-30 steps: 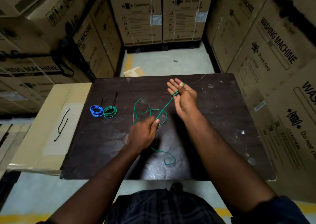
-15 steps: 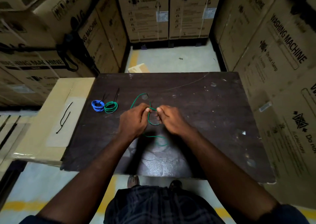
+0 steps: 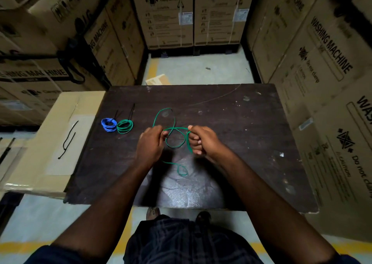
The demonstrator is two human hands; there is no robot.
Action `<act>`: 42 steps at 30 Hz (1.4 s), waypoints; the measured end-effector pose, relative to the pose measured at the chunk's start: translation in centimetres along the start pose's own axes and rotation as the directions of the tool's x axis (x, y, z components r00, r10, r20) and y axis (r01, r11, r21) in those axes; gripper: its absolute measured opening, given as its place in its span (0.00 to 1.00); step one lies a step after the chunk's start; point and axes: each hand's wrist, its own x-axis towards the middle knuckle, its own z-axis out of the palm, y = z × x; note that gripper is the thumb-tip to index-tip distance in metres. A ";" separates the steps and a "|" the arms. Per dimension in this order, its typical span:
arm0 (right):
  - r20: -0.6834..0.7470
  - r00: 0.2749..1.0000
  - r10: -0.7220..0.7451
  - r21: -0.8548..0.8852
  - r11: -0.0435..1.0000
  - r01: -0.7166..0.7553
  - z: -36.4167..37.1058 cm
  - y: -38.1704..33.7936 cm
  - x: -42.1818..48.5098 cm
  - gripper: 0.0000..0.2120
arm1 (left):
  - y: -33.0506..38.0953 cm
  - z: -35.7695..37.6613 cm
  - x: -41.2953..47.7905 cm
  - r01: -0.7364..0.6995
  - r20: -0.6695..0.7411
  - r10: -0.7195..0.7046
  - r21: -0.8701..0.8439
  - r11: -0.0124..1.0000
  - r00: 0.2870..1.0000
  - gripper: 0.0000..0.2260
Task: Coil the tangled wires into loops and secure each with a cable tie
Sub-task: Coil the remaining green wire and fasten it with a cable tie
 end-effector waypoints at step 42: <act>0.047 0.994 -0.095 0.471 0.880 0.062 -0.8 -3.7 -0.5 0.24 | 6.6 -3.1 4.2 -0.006 0.004 0.011 -0.623 0.782 1.000 0.05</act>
